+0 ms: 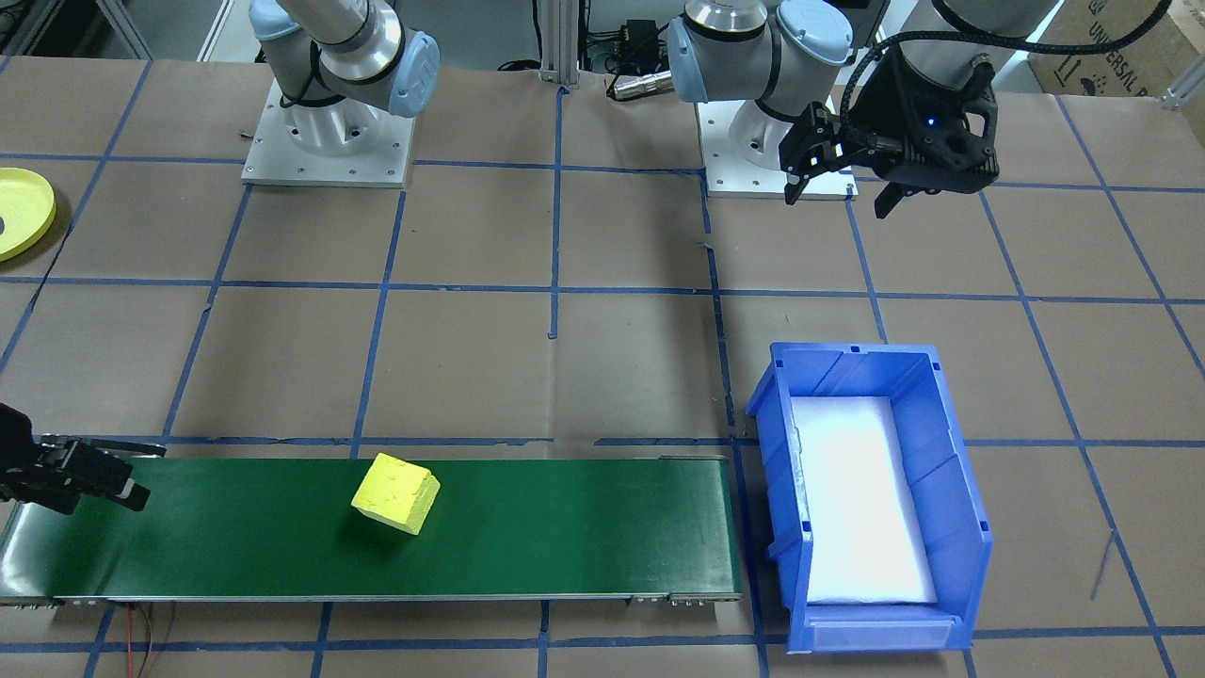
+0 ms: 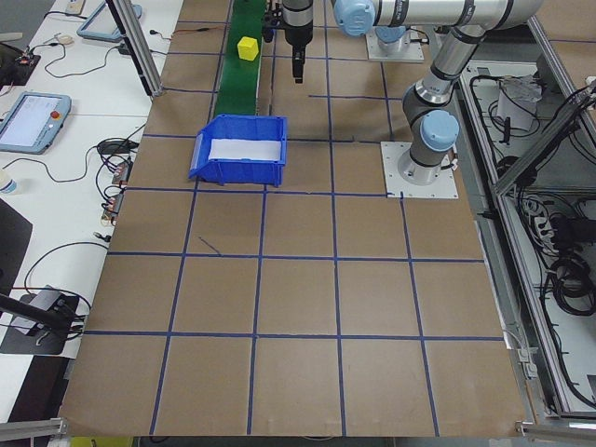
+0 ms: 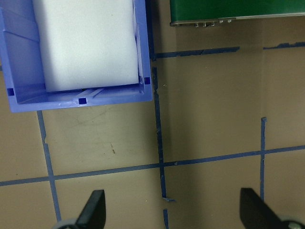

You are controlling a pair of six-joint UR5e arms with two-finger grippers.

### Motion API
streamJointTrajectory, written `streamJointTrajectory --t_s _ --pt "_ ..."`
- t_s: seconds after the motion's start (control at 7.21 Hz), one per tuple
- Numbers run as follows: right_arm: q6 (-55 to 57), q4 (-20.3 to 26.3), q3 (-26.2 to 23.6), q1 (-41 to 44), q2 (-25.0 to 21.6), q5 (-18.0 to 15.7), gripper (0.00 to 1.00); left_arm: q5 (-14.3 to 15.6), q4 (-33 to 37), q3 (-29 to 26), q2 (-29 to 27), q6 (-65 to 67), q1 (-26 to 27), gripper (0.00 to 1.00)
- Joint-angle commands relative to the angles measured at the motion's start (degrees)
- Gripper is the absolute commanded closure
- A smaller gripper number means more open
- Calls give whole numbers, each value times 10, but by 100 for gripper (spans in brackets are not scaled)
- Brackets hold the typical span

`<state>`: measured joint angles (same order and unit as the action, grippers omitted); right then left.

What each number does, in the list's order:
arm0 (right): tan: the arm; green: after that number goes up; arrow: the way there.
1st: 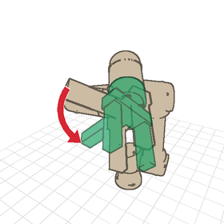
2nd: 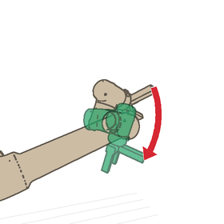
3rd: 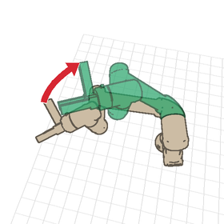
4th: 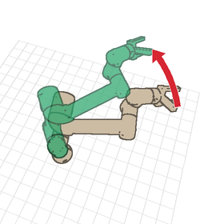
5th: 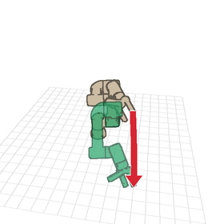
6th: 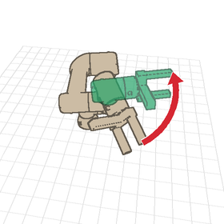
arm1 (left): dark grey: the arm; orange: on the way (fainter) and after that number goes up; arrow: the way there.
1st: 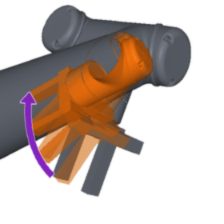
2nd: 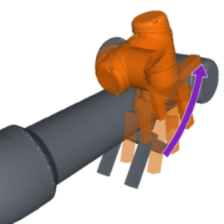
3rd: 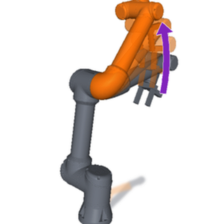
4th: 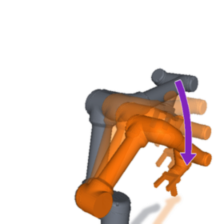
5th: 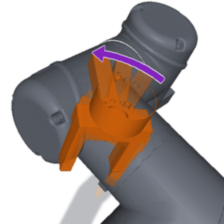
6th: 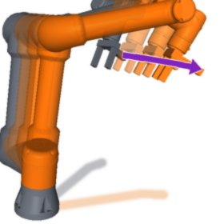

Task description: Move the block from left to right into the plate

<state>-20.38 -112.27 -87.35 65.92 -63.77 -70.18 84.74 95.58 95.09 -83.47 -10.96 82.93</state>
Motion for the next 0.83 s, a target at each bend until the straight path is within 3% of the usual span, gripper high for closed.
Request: streamJointTrajectory --t_s 0.0,0.69 --pt "3 -3 -18 3 2 1 0 0 2 2 -1 3 0 0" --pt "7 -2 -33 2 -2 -4 0 7 -2 1 -8 -1 0 0"
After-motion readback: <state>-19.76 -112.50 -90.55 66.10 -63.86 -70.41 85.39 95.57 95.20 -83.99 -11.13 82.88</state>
